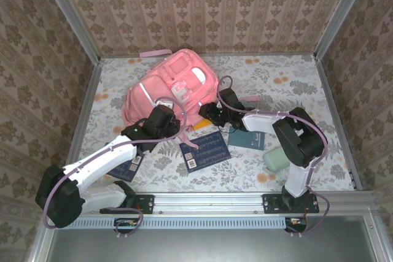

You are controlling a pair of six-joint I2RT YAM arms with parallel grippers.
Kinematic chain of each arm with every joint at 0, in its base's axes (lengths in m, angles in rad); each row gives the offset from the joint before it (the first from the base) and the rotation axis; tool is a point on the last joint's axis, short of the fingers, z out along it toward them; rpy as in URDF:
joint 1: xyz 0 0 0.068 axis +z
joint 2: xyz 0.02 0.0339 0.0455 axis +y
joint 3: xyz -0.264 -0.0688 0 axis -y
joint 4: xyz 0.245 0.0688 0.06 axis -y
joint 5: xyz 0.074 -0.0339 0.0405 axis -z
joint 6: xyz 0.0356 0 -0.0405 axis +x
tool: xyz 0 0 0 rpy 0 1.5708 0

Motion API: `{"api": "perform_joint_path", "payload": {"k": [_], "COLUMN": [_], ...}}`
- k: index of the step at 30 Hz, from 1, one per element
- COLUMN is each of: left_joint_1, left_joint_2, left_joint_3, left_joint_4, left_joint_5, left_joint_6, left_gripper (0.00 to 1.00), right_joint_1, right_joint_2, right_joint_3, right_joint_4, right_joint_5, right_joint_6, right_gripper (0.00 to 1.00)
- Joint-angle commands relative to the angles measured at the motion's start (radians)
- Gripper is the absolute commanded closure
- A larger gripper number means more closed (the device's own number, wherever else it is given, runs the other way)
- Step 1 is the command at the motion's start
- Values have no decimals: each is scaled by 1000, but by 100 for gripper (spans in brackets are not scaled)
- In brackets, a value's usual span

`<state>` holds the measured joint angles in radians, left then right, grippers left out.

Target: Pack books, pencil case, and school supplies into a backpack

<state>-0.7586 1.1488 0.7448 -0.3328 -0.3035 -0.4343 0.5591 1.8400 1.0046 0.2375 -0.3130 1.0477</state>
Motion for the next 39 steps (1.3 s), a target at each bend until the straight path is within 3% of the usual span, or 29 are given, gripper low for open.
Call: {"api": "perform_joint_path", "payload": {"k": [1, 4, 22, 29, 39], "left_joint_1": [-20, -28, -34, -67, -117], "left_joint_2": [-6, 5, 45, 3, 86], "left_joint_3": [-36, -63, -110, -164, -141], "left_joint_4": [53, 91, 194, 239, 287], "left_joint_5": [11, 39, 37, -40, -155], "left_joint_6": [-41, -44, -75, -74, -67], "left_gripper": [51, 57, 63, 62, 62], "right_joint_1": [9, 11, 14, 25, 39], "right_joint_2": [33, 21, -158, -170, -168], "right_joint_3": [48, 55, 142, 184, 193], "right_joint_4": [55, 56, -83, -138, -119], "right_joint_5": [-58, -63, -11, 9, 4], "right_joint_6": [28, 43, 246, 268, 293], "right_gripper": [74, 100, 100, 100, 100]}}
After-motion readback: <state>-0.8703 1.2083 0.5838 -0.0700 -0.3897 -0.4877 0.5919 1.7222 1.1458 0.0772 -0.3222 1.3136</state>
